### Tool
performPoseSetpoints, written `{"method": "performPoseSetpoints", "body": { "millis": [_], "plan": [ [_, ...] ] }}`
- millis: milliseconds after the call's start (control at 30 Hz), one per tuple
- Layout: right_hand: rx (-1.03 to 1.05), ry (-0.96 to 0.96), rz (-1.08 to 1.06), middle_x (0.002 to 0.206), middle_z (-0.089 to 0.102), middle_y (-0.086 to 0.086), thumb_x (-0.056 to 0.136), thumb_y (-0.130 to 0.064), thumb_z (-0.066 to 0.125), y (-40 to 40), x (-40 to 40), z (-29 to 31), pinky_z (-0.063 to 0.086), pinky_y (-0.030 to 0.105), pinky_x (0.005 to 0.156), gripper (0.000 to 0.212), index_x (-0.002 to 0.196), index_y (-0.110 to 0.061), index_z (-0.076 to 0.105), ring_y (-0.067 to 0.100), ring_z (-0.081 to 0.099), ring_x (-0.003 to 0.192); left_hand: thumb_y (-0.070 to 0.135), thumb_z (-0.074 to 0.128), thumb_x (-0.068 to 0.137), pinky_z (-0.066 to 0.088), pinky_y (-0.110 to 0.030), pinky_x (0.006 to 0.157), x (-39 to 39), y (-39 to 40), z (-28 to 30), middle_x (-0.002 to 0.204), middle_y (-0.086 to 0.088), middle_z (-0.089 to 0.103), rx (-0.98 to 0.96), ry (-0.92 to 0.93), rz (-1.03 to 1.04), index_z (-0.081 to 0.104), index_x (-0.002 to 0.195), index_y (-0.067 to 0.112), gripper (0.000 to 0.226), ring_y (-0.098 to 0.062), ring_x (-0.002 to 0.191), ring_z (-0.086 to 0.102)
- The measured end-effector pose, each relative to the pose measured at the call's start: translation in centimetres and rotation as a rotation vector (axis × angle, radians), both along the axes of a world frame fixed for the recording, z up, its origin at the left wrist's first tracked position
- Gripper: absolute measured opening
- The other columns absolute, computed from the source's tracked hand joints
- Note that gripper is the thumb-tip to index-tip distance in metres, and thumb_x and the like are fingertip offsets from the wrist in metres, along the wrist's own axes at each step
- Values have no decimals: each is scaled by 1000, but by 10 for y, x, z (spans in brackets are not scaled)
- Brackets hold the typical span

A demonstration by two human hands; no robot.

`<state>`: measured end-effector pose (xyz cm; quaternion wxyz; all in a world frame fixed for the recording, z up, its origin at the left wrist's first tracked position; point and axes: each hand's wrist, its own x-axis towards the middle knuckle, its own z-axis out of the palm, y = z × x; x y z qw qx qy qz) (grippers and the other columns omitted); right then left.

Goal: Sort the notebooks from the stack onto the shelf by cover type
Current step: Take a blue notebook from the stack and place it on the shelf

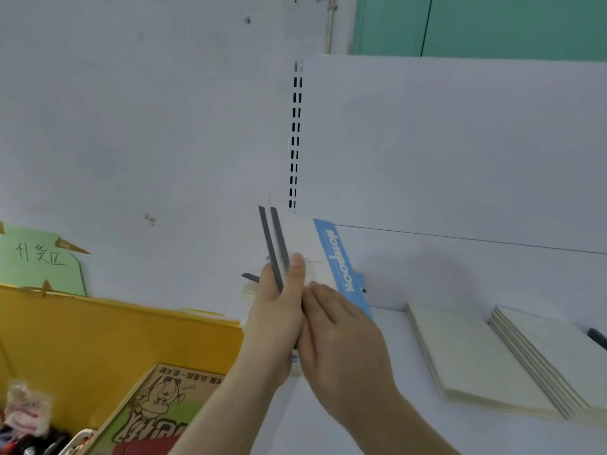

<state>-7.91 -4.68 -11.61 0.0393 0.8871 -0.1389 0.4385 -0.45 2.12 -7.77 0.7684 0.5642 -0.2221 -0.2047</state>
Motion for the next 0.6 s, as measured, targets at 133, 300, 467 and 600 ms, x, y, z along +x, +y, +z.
{"method": "performPoseSetpoints", "body": {
  "millis": [133, 300, 467, 600],
  "plan": [
    [83, 70, 153, 141, 56, 3, 103, -32, 33, -5, -3, -9, 41, 37, 110, 46, 135, -12, 59, 16, 45, 137, 18, 51, 104, 59, -36, 84, 7, 3, -4, 106, 4, 77, 3, 29, -7, 65, 114, 24, 17, -16, 99, 74],
    [147, -91, 113, 127, 65, 3, 101, -30, 37, -23, -10, 6, 41, 29, 106, 41, 118, -10, 68, 18, 56, 123, 17, 49, 105, 62, -45, 79, 18, 12, -4, 102, 0, 77, 13, 9, 28, 62, 112, 25, 17, -22, 94, 74],
    [474, 92, -105, 147, 47, 1, 100, -23, 45, -74, -7, 17, 26, 24, 111, 40, 138, -13, 51, 16, 38, 138, 17, 48, 105, 59, -37, 70, 33, 29, -3, 99, 2, 76, -34, 64, 128, 61, 109, 26, 17, -19, 93, 72],
    [447, 448, -5, 130, 53, -12, 95, -45, 53, -88, 4, 18, 35, 20, 99, 37, 121, -19, 60, 13, 42, 132, 18, 46, 105, 56, -34, 65, 39, 36, -5, 104, 0, 73, -40, 111, 187, 61, 109, 27, 18, -21, 95, 69]
  ]
}}
